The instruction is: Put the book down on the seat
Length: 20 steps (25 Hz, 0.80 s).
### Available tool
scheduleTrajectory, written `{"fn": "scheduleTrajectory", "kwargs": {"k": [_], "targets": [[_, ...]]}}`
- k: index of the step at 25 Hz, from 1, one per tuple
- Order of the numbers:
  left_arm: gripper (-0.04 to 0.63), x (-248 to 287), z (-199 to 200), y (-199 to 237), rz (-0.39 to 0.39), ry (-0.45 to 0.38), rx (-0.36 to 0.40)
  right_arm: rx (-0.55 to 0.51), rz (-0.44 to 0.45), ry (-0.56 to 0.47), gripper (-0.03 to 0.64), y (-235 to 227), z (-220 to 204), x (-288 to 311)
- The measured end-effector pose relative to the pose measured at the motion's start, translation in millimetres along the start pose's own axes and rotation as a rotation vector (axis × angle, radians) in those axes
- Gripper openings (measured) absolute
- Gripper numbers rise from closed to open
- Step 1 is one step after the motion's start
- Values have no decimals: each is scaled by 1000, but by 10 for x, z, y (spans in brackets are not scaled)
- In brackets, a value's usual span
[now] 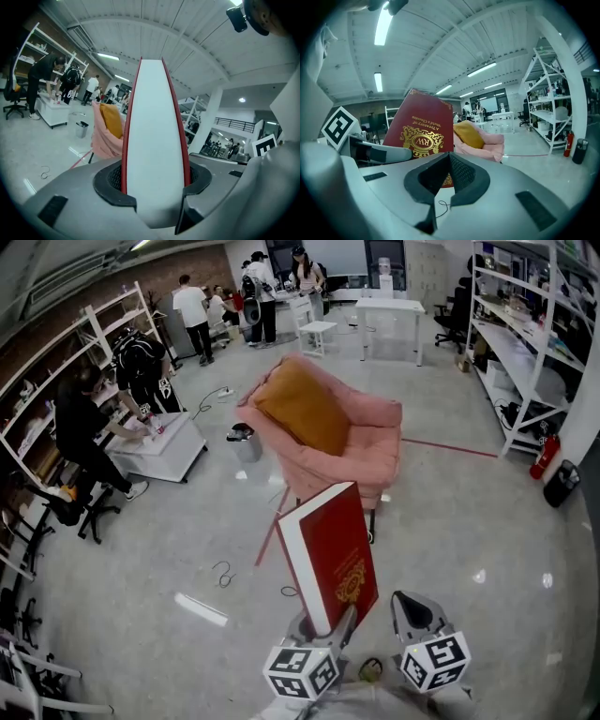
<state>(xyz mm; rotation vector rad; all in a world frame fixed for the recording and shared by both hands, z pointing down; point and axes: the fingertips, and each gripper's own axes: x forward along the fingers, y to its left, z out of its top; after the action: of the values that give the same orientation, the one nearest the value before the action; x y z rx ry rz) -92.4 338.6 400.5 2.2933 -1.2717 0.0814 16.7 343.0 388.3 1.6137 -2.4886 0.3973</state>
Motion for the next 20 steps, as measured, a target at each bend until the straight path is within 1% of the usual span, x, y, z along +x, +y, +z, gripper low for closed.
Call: {"fn": "scheduleTrajectory", "kwargs": {"k": [3,7,11,15,20], "targets": [[242,30,-7,-34,-1,-11,-14,11,-13,6,5,-49,-47,-36],[242,-1,-44,-86,7,-2,-19,14,-32,29,5,-102,-84,-136],[241,17,0,-59,20,-1,-30,32,-41,39,5,-151,-76,-146],[242,109,114,61,28,-7,-33,43,-30,69,5,-144,-121,-29],[241,365,297,278,31,1,-31,32,-12,100,5,-167,-90,283]]}}
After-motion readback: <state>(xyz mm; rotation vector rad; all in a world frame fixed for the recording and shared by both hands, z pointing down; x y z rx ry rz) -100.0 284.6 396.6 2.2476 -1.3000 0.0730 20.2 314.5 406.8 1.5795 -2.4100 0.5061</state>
